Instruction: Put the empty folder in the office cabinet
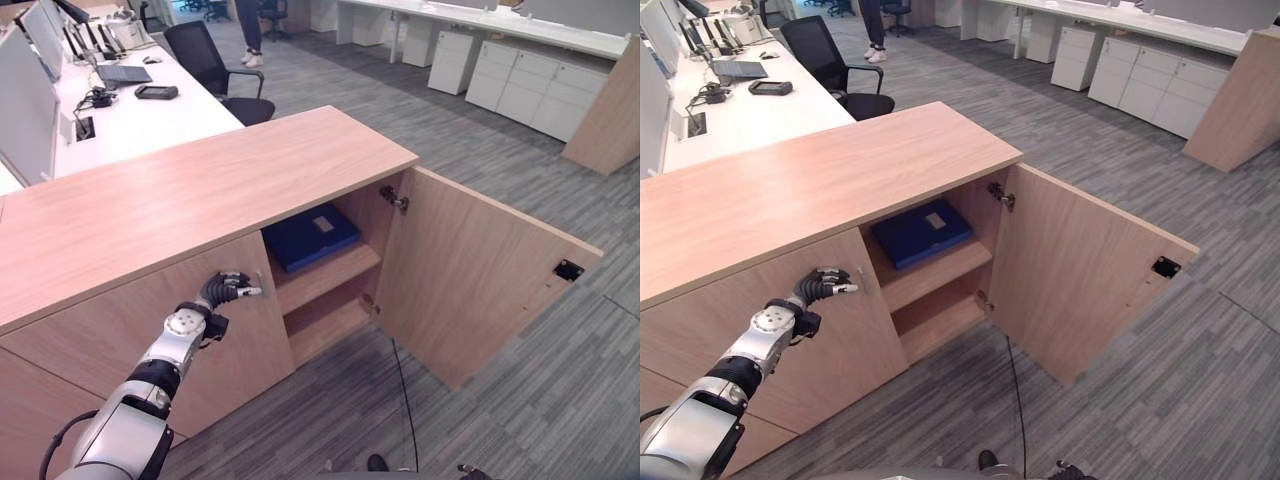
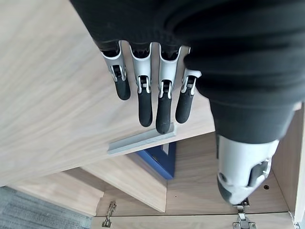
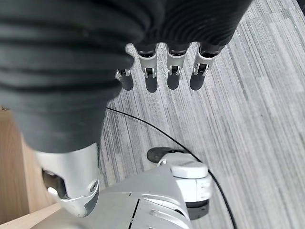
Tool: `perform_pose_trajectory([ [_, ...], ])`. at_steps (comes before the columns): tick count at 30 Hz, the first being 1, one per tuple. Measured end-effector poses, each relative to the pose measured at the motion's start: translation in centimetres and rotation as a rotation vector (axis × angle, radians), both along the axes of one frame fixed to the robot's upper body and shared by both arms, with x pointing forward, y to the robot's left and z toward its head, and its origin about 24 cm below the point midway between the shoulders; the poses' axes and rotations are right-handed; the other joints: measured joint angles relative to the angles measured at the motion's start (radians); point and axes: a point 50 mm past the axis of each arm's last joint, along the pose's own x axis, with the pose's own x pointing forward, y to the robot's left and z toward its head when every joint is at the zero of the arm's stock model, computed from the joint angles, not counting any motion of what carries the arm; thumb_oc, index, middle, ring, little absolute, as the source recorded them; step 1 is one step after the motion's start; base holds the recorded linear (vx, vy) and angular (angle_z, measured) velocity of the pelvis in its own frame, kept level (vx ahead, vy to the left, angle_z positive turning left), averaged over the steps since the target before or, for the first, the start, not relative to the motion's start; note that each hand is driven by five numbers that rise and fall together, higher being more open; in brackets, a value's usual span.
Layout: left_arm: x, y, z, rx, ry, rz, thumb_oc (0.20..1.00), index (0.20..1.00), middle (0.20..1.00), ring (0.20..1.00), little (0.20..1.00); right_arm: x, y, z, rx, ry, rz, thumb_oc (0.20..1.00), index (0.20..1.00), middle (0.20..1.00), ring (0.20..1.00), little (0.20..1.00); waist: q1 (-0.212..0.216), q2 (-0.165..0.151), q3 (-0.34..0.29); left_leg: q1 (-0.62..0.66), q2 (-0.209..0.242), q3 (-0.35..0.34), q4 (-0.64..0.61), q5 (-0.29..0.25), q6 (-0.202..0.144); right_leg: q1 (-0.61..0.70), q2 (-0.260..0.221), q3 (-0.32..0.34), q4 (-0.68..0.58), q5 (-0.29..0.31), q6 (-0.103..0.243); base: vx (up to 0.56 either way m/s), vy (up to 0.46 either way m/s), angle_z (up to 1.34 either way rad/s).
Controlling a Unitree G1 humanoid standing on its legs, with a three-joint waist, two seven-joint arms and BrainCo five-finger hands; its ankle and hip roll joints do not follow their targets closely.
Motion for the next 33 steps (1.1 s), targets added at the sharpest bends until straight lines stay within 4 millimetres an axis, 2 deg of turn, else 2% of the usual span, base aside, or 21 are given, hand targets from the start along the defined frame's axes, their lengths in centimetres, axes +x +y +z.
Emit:
perform_pose_trajectory([
  [7, -0.4, -0.3, -0.4, -0.012, -0.004, -0.005, 1.000, 1.000, 1.000, 1.000, 1.000, 0.3, 0.1, 0.0, 0.011, -0.006, 0.004, 1.000, 1.000, 1.000, 1.000, 1.000, 0.006, -0.004, 0.000, 0.004, 0.001, 0.000, 0.000, -0.002, -0.001, 0.005, 0.000, -0.004, 0.000, -0.001, -0.001, 0.00, 0.008, -0.01],
  [9, -1.6, -1.6, -1.6, -0.046, 0.003, -0.037, 1.000, 1.000, 1.000, 1.000, 1.000, 0.4, 0.1, 0.0, 0.012, -0.007, 0.005, 1.000, 1.000, 1.000, 1.000, 1.000, 0.018, -0.005, 0.004, 0.007, 0.001, -0.002, 0.000, -0.005, 0.000, 0.010, -0.001, -0.007, 0.000, -0.002, -0.002, -0.03, 0.032, 0.01],
  [11, -4.1, -3.7, -3.0, -0.137, -0.016, -0.073, 1.000, 1.000, 1.000, 1.000, 1.000, 0.4, 0.1, 0.1, 0.012, -0.012, -0.006, 1.000, 1.000, 1.000, 1.000, 1.000, 0.040, -0.008, 0.017, 0.011, 0.001, -0.008, 0.000, -0.007, 0.000, 0.015, -0.007, -0.038, 0.000, -0.003, -0.003, -0.02, 0.006, 0.08],
  [14, -6.1, -4.2, -4.6, -0.185, 0.033, -0.054, 1.000, 1.000, 1.000, 1.000, 1.000, 0.8, -0.1, 0.2, 0.012, -0.031, -0.037, 1.000, 1.000, 1.000, 1.000, 1.000, 0.073, -0.012, 0.034, 0.005, 0.000, -0.017, 0.000, -0.007, 0.000, 0.006, -0.007, -0.049, 0.013, 0.002, -0.008, -0.11, -0.016, 0.07],
  [15, -7.1, -4.6, -4.7, -0.215, 0.025, -0.055, 1.000, 1.000, 1.000, 1.000, 1.000, 1.4, -0.5, 0.4, 0.008, -0.055, -0.069, 1.000, 1.000, 1.000, 1.000, 1.000, 0.086, -0.007, 0.058, 0.003, 0.000, -0.010, 0.000, -0.007, 0.001, -0.018, 0.002, -0.079, 0.057, 0.008, -0.007, -0.11, -0.013, -0.28],
  [16, -8.6, -4.7, -5.1, -0.233, 0.040, -0.074, 1.000, 1.000, 1.000, 1.000, 1.000, 3.0, -0.7, 0.8, 0.008, -0.105, -0.102, 1.000, 1.000, 1.000, 1.000, 1.000, 0.103, 0.000, 0.091, -0.008, 0.013, 0.015, 0.001, -0.004, 0.002, -0.084, 0.006, -0.197, 0.127, 0.008, -0.006, -0.04, -0.052, -0.46],
  [17, -9.9, -4.6, -6.0, -0.238, 0.088, -0.068, 1.000, 1.000, 1.000, 1.000, 1.000, 3.3, -0.8, 0.9, 0.003, -0.114, -0.111, 1.000, 1.000, 1.000, 1.000, 1.000, 0.110, -0.002, 0.107, -0.003, 0.011, 0.025, 0.003, -0.008, 0.007, -0.104, -0.002, -0.257, 0.157, 0.004, -0.001, 0.01, -0.108, -0.39],
  [18, -10.5, -4.6, -6.5, -0.241, 0.113, -0.065, 1.000, 1.000, 1.000, 1.000, 1.000, 3.3, -0.8, 0.9, 0.003, -0.114, -0.111, 1.000, 1.000, 1.000, 1.000, 1.000, 0.110, 0.003, 0.115, 0.005, 0.014, 0.026, 0.001, -0.010, 0.009, -0.114, -0.008, -0.272, 0.174, -0.009, 0.018, 0.06, -0.247, -0.27],
  [19, -10.9, -4.4, -6.8, -0.245, 0.127, -0.054, 1.000, 1.000, 1.000, 1.000, 1.000, 3.9, -0.7, 1.0, 0.002, -0.126, -0.110, 1.000, 1.000, 1.000, 1.000, 1.000, 0.110, 0.017, 0.130, 0.011, 0.027, 0.050, 0.003, -0.002, 0.006, -0.153, -0.029, -0.321, 0.252, -0.049, 0.062, 0.11, -0.243, -0.25],
  [20, -11.4, -4.0, -7.3, -0.254, 0.149, -0.029, 1.000, 1.000, 1.000, 1.000, 1.000, 3.9, -0.8, 1.1, 0.000, -0.128, -0.110, 1.000, 1.000, 1.000, 1.000, 1.000, 0.111, 0.024, 0.133, 0.013, 0.026, 0.074, 0.008, -0.002, 0.002, -0.197, -0.086, -0.391, 0.322, -0.054, 0.065, 0.12, -0.247, -0.49],
  [21, -12.1, -3.4, -8.2, -0.263, 0.188, 0.017, 1.000, 1.000, 1.000, 1.000, 1.000, 4.0, -0.9, 1.1, -0.005, -0.134, -0.117, 1.000, 1.000, 1.000, 1.000, 1.000, 0.111, 0.022, 0.126, 0.012, 0.020, 0.097, 0.007, -0.018, 0.000, -0.222, -0.164, -0.454, 0.299, -0.054, 0.063, 0.09, -0.154, -0.75],
  [22, -13.0, -2.6, -9.4, -0.270, 0.248, 0.096, 1.000, 1.000, 1.000, 1.000, 1.000, 4.3, -1.0, 1.2, -0.011, -0.145, -0.117, 1.000, 1.000, 1.000, 1.000, 1.000, 0.101, 0.021, 0.125, 0.022, 0.022, 0.109, 0.000, -0.034, -0.020, -0.229, -0.224, -0.438, 0.215, -0.040, 0.083, 0.13, -0.219, -0.66],
  [23, -13.4, -2.5, -9.7, -0.266, 0.272, 0.102, 1.000, 1.000, 1.000, 1.000, 1.000, 3.7, -0.9, 1.1, -0.013, -0.138, -0.123, 1.000, 1.000, 1.000, 1.000, 1.000, 0.082, 0.016, 0.119, 0.035, 0.039, 0.110, 0.000, -0.034, -0.038, -0.200, -0.242, -0.408, 0.144, -0.019, 0.116, 0.12, -0.218, -0.37],
  [24, -13.8, -2.8, -10.3, -0.280, 0.295, 0.111, 1.000, 1.000, 1.000, 1.000, 1.000, 2.1, -1.0, 0.8, -0.018, -0.105, -0.130, 1.000, 1.000, 1.000, 1.000, 1.000, 0.061, 0.011, 0.106, 0.072, 0.083, 0.106, 0.001, -0.045, -0.066, -0.137, -0.203, -0.412, 0.095, 0.071, 0.082, 0.16, -0.327, -0.10],
  [25, -15.3, -4.1, -11.7, -0.324, 0.356, 0.122, 1.000, 1.000, 1.000, 1.000, 1.000, 1.2, -2.3, 1.0, -0.056, -0.083, -0.127, 1.000, 1.000, 1.000, 1.000, 1.000, 0.046, 0.066, 0.070, 0.083, 0.143, 0.109, 0.006, -0.055, -0.050, -0.120, -0.126, -0.413, 0.065, 0.092, 0.034, 0.15, -0.348, -0.38],
  [26, -16.3, -4.9, -12.6, -0.354, 0.397, 0.139, 1.000, 1.000, 1.000, 1.000, 1.000, 0.4, -3.4, 1.2, -0.086, -0.066, -0.131, 1.000, 1.000, 1.000, 1.000, 1.000, 0.050, 0.110, 0.048, 0.083, 0.184, 0.097, 0.043, -0.016, -0.051, -0.085, -0.075, -0.416, -0.001, 0.113, 0.008, 0.18, -0.391, -0.53],
  [28, -18.0, -4.4, -13.9, -0.356, 0.472, 0.209, 1.000, 1.000, 1.000, 1.000, 1.000, -0.2, -3.8, 1.2, -0.096, -0.054, -0.134, 1.000, 1.000, 1.000, 1.000, 1.000, 0.028, 0.121, 0.034, 0.074, 0.230, 0.072, 0.144, 0.072, -0.065, -0.046, -0.025, -0.405, -0.002, 0.063, -0.044, 0.13, -0.325, -0.51],
  [29, -18.3, -4.1, -14.1, -0.349, 0.485, 0.226, 1.000, 1.000, 1.000, 1.000, 1.000, -0.3, -3.9, 1.2, -0.098, -0.050, -0.136, 1.000, 1.000, 1.000, 1.000, 1.000, 0.028, 0.120, 0.033, 0.055, 0.250, 0.066, 0.195, 0.100, -0.095, -0.046, -0.006, -0.397, -0.002, 0.051, -0.062, 0.08, -0.279, -0.44],
  [30, -18.2, -3.8, -13.9, -0.338, 0.480, 0.229, 1.000, 1.000, 1.000, 1.000, 1.000, -0.4, -4.2, 1.3, -0.105, -0.051, -0.144, 1.000, 1.000, 1.000, 1.000, 1.000, 0.030, 0.115, 0.032, -0.002, 0.280, 0.031, 0.278, 0.163, -0.179, -0.043, 0.019, -0.388, 0.001, 0.034, -0.086, 0.06, -0.216, -0.29],
  [32, -17.6, -4.1, -13.6, -0.350, 0.457, 0.214, 1.000, 1.000, 1.000, 1.000, 1.000, -0.5, -4.7, 1.5, -0.115, -0.056, -0.164, 1.000, 1.000, 1.000, 1.000, 1.000, 0.029, 0.109, 0.037, -0.049, 0.289, -0.017, 0.348, 0.218, -0.220, -0.037, 0.028, -0.383, 0.005, 0.022, -0.120, 0.04, -0.175, -0.09],
  [33, -17.0, -4.6, -13.3, -0.365, 0.434, 0.201, 1.000, 1.000, 1.000, 1.000, 1.000, -0.4, -5.5, 1.8, -0.127, -0.068, -0.199, 1.000, 1.000, 1.000, 1.000, 1.000, 0.033, 0.100, 0.046, -0.097, 0.279, -0.088, 0.449, 0.254, -0.245, -0.020, 0.037, -0.376, 0.005, 0.012, -0.153, 0.03, -0.121, -0.09],
])
